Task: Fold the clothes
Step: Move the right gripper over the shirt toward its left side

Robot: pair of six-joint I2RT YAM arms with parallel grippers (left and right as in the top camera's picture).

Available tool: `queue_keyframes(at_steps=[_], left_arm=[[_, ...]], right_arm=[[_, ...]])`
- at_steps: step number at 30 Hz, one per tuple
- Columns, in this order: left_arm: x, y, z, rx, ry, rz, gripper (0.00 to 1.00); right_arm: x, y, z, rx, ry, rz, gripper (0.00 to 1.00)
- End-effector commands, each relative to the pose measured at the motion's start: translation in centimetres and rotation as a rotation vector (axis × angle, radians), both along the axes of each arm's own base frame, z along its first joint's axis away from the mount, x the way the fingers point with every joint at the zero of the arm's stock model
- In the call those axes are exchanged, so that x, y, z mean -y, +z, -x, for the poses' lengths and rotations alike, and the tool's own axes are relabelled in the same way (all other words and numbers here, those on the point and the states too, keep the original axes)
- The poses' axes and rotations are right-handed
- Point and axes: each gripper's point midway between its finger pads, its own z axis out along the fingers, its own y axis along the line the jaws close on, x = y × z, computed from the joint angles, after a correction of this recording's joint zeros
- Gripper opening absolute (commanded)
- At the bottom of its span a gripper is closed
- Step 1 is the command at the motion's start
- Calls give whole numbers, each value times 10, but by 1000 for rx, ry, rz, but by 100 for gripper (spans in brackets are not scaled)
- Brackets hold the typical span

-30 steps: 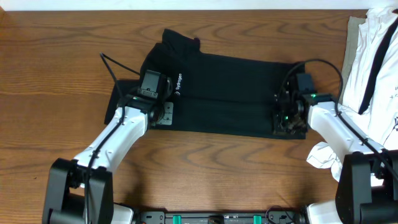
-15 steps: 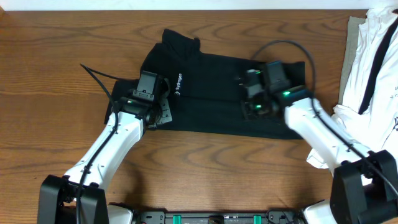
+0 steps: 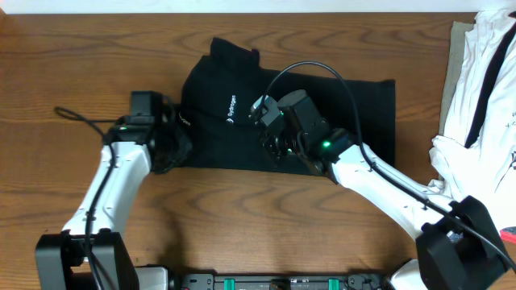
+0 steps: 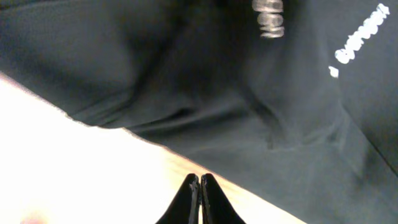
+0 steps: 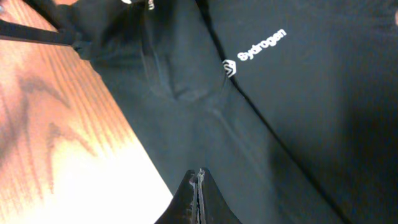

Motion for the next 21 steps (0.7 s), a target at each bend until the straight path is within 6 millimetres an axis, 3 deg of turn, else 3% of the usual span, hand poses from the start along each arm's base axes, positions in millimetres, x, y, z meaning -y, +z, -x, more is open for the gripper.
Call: queue_keyframes(at_steps=[1, 5, 12, 17, 21], left_arm=[[-10, 2, 1, -19, 56, 35, 6], [-22, 2, 6, -42, 110, 57, 6], [-21, -2, 20, -103, 114, 58, 6], [-22, 0, 12, -71, 121, 58, 6], [-22, 0, 8, -54, 126, 58, 6]], right_arm=[[-4, -18, -8, 18, 16, 42, 1], [-10, -50, -15, -9, 22, 56, 1], [-17, -98, -20, -41, 37, 77, 1], [-24, -109, -27, -23, 46, 50, 1], [-26, -103, -39, 33, 21, 41, 1]])
